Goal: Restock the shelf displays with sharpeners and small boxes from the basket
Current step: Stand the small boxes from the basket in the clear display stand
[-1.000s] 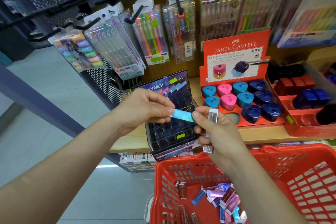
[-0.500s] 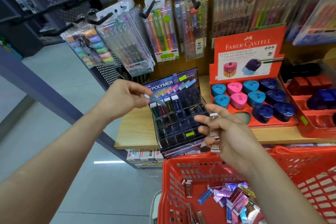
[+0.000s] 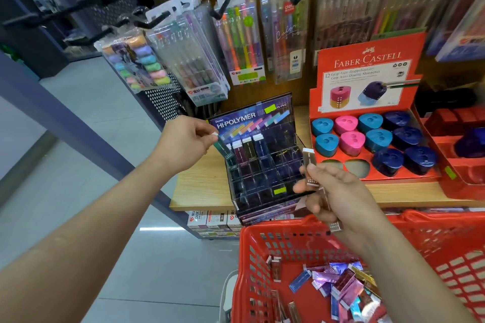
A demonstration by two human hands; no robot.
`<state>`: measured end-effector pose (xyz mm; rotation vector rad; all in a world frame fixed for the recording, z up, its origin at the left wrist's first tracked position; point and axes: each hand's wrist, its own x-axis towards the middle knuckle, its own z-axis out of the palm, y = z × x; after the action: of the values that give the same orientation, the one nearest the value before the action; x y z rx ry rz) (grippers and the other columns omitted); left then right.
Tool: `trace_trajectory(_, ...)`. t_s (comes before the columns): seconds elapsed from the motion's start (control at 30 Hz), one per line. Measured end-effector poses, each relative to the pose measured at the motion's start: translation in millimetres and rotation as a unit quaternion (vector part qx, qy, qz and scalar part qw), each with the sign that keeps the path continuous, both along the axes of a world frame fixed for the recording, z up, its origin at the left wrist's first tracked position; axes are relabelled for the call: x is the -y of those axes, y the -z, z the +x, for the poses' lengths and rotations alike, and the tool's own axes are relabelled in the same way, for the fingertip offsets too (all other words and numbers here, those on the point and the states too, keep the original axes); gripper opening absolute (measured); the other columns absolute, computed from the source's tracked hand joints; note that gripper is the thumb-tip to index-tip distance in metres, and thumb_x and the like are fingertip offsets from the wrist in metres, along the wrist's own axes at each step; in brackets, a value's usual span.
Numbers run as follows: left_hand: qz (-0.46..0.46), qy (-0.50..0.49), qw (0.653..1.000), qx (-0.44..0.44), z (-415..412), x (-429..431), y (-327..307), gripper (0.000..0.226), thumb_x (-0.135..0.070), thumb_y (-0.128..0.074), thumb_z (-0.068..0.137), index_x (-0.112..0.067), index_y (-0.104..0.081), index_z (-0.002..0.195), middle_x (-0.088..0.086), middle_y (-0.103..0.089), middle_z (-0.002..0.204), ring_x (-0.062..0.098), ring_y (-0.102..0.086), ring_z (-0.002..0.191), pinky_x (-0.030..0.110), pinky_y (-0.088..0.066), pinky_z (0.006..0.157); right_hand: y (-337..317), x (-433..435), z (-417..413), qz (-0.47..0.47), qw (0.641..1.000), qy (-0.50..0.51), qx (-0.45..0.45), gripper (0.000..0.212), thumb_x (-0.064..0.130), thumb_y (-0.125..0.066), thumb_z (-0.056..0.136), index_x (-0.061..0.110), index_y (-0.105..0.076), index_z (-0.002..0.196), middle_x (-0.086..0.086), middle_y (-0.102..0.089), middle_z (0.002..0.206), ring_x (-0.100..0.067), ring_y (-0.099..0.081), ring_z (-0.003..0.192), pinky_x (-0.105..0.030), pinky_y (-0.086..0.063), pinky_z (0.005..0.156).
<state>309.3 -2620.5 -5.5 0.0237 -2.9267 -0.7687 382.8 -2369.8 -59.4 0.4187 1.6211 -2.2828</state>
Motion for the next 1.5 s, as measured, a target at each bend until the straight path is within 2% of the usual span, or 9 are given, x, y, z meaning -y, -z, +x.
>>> trace_trajectory(0.27, -0.095, 0.048, 0.994, -0.024, 5, -11, 22, 0.018, -0.024, -0.068, 0.088, -0.015, -0.073, 0.103, -0.002, -0.071, 0.090, 0.016, -0.063, 0.084, 0.032, -0.052, 0.085, 1, 3, -1, -0.016, 1.000, 0.002, 0.017, 0.014, 0.007, -0.049, 0.099, 0.009, -0.061, 0.093, -0.014, -0.074, 0.085, -0.012, -0.047, 0.041, -0.015, -0.023, 0.030)
trace_trajectory(0.57, -0.228, 0.077, 0.969, -0.062, 3, -15, 39, 0.019, -0.028, -0.063, 0.090, -0.017, -0.065, 0.106, 0.000, -0.059, 0.097, 0.021, -0.058, 0.091, 0.033, -0.046, 0.074, 0, 7, 3, 0.007, 0.999, -0.043, -0.023, 0.012, 0.018, -0.057, 0.095, 0.009, -0.062, 0.102, -0.008, -0.076, 0.089, -0.008, -0.047, 0.037, -0.014, -0.024, 0.033)
trace_trajectory(0.63, -0.179, 0.059, 0.980, -0.062, 6, -21, 32, 0.014, -0.026, -0.065, 0.089, -0.018, -0.067, 0.100, -0.003, -0.062, 0.089, 0.016, -0.059, 0.083, 0.032, -0.049, 0.074, -2, 8, 4, 0.005, 0.999, -0.040, -0.021, 0.014, 0.021, -0.059, 0.093, 0.009, -0.062, 0.099, -0.009, -0.076, 0.086, -0.009, -0.046, 0.037, -0.013, -0.023, 0.032)
trace_trajectory(0.7, 0.030, 0.041, 0.999, 0.004, 13, -37, 17, 0.009, -0.023, -0.066, 0.089, -0.016, -0.071, 0.089, -0.002, -0.068, 0.077, 0.011, -0.061, 0.068, 0.030, -0.055, 0.070, -4, 8, 5, 0.007, 0.999, -0.039, -0.024, 0.013, 0.023, -0.061, 0.092, 0.010, -0.063, 0.096, -0.009, -0.075, 0.083, -0.008, -0.045, 0.038, -0.013, -0.024, 0.032)
trace_trajectory(0.77, 0.254, 0.052, 0.955, 0.143, 22, -57, 4, 0.017, -0.025, -0.063, 0.092, -0.011, -0.072, 0.093, 0.005, -0.070, 0.075, 0.013, -0.063, 0.062, 0.028, -0.057, 0.063, -5, 9, 4, 0.017, 0.999, -0.039, -0.030, 0.013, 0.024, -0.062, 0.092, 0.012, -0.063, 0.096, -0.009, -0.074, 0.080, -0.008, -0.044, 0.040, -0.014, -0.026, 0.033)
trace_trajectory(0.83, 0.322, 0.088, 0.919, 0.211, 29, -70, 1, 0.023, -0.026, -0.062, 0.091, -0.006, -0.071, 0.100, 0.009, -0.069, 0.078, 0.015, -0.062, 0.063, 0.025, -0.056, 0.060, -5, 10, 4, 0.026, 0.998, -0.044, -0.040, 0.011, 0.024, -0.062, 0.092, 0.014, -0.064, 0.095, -0.009, -0.073, 0.077, -0.009, -0.043, 0.041, -0.014, -0.026, 0.034)
trace_trajectory(1.07, 0.349, 0.048, 0.924, 0.146, 24, -61, -7, 0.005, -0.004, -0.069, 0.084, -0.007, -0.070, 0.088, 0.015, -0.071, 0.075, 0.014, -0.065, 0.062, 0.021, -0.057, 0.059, -7, 7, 2, -0.007, 0.999, -0.031, -0.016, 0.015, 0.008, -0.061, 0.092, 0.019, -0.064, 0.101, -0.004, -0.067, 0.080, -0.008, -0.040, 0.048, -0.016, -0.024, 0.038)
trace_trajectory(1.3, 0.278, -0.039, 0.960, -0.011, -2, -31, -15, 0.010, -0.006, -0.062, 0.090, -0.004, -0.070, 0.096, 0.008, -0.070, 0.074, 0.012, -0.066, 0.063, 0.023, -0.059, 0.067, -15, -20, -7, -0.201, 0.979, 0.003, 0.036, 0.051, -0.020, -0.022, 0.075, 0.015, -0.050, 0.098, -0.009, -0.060, 0.098, -0.010, -0.045, 0.060, -0.023, -0.033, 0.049)
trace_trajectory(1.5, 0.177, -0.002, 0.983, -0.053, -12, -39, -5, 0.009, -0.014, -0.068, 0.088, -0.019, -0.075, 0.086, -0.001, -0.072, 0.075, 0.019, -0.068, 0.072, 0.038, -0.058, 0.079, -11, -17, -9, -0.219, 0.974, 0.062, -0.002, 0.060, -0.025, -0.043, 0.084, 0.017, -0.050, 0.126, -0.020, -0.060, 0.108, -0.024, -0.070, 0.092, -0.018, -0.053, 0.058)
